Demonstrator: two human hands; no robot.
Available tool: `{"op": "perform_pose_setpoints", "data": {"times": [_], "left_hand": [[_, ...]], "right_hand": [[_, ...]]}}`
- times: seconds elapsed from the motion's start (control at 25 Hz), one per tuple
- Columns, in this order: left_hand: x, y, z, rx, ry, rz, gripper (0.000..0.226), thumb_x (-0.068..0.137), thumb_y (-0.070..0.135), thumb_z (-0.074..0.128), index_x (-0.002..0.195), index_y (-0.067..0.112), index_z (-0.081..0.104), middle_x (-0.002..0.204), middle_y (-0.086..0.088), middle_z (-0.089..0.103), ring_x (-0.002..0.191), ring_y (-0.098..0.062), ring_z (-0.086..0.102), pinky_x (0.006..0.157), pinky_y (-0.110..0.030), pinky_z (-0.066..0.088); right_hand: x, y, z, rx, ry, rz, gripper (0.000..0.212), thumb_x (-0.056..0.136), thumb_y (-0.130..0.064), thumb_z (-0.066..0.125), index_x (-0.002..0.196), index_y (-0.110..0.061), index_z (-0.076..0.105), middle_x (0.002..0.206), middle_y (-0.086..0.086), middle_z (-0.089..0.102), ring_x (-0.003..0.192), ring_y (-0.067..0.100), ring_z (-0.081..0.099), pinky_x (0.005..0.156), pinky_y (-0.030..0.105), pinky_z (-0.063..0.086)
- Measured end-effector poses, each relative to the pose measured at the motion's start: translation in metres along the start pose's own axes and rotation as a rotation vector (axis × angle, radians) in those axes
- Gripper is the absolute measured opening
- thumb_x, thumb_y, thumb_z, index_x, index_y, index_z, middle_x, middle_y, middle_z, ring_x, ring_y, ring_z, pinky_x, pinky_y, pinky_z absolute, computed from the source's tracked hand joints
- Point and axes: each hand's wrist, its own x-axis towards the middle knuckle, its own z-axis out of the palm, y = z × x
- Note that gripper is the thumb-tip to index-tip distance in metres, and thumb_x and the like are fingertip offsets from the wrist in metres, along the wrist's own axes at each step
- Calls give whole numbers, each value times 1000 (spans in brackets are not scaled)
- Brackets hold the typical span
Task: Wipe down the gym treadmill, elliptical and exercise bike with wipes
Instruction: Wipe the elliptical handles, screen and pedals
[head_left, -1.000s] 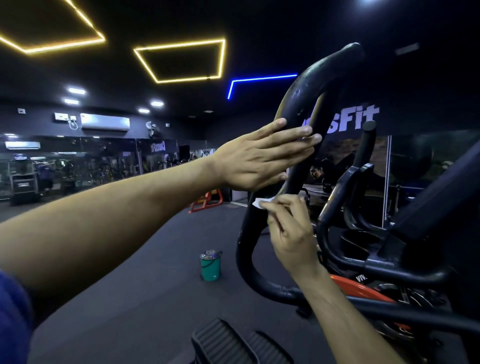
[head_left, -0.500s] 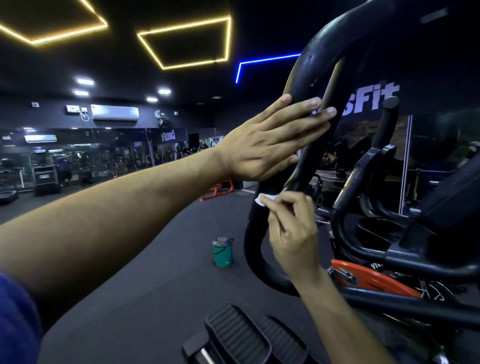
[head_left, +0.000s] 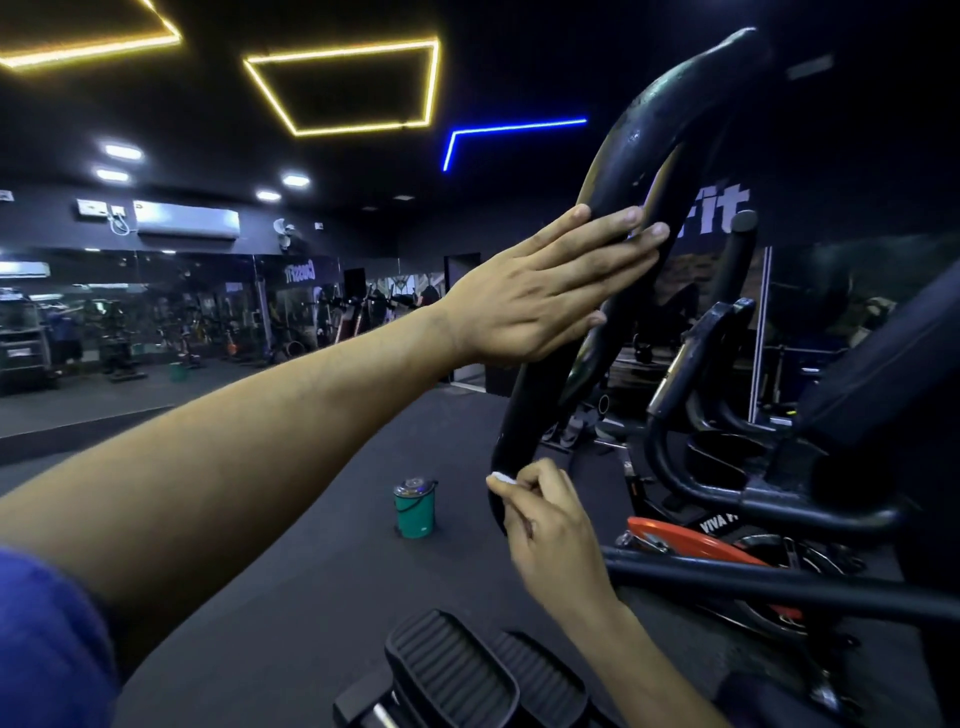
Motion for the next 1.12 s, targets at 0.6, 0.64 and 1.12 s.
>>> {"op": "perform_pose_setpoints", "data": {"times": [0.6,0.64,1.12], "left_hand": [[-235,160,47,-889,25,-951,41,103,26,49,145,25,52,136,17,61,130,2,53,111,-41,45],[-245,165,55,-946,1,-986,40,103,27,51,143,27,53,130,18,64,124,0,58,105,-39,49],[-413,176,144,-1127,-452,-1265,37,103,31,57,140,32,56,134,24,61,122,9,55,90,-29,54]], "right_hand": [[-99,-40,-3,448,-76,528,32,92,1,67,106,-27,76,102,-10,64,86,16,68,74,34,58],[-101,-39,6,461,-86,543,31,91,3,68,105,-24,76,100,-12,64,87,13,68,73,31,59],[-129,10,189,593,-255,830,31,88,-2,72,99,-31,73,92,-5,65,86,19,68,75,34,57]]}}
